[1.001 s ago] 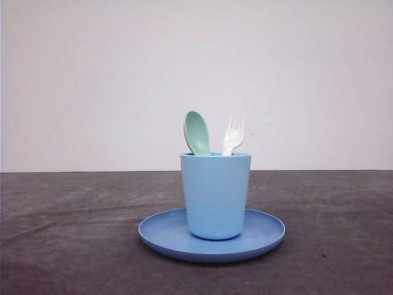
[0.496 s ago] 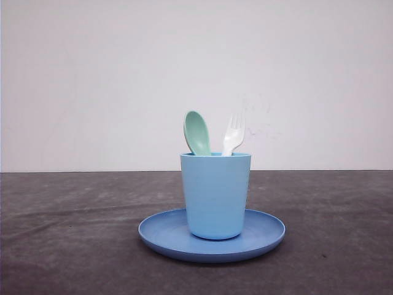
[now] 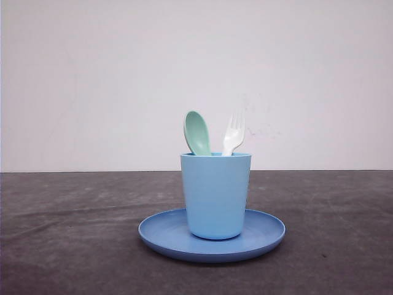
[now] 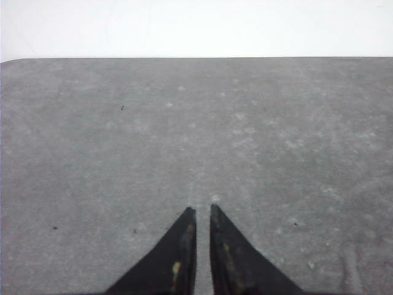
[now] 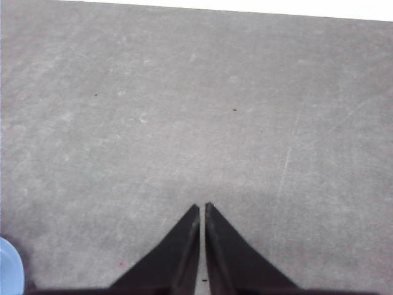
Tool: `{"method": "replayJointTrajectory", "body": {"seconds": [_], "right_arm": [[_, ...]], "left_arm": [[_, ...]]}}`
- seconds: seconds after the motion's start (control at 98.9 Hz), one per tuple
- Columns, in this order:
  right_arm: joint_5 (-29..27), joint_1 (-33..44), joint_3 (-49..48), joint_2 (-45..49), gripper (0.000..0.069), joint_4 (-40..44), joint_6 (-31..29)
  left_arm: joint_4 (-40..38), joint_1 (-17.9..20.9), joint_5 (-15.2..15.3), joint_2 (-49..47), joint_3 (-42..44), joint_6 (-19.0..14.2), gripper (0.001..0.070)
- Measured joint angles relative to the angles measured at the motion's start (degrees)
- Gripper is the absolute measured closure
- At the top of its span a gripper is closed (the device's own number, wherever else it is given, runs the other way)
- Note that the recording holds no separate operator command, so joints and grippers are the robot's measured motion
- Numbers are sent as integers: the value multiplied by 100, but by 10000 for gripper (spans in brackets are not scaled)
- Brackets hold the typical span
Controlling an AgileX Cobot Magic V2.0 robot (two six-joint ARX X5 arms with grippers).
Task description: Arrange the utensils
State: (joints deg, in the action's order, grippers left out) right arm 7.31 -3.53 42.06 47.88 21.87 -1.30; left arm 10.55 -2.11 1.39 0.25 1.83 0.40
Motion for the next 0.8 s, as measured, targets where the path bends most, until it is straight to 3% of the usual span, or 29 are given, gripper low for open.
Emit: {"method": "replayJointTrajectory", "body": {"seconds": [0.344,0.799], "right_arm": [[-466,33,-225,-1408,677,22,0],[-756,33,-2686,-4072,677,98,0]], "left_arm": [[0,0,0,0,0,0,695],[0,0,0,0,0,0,695]]}}
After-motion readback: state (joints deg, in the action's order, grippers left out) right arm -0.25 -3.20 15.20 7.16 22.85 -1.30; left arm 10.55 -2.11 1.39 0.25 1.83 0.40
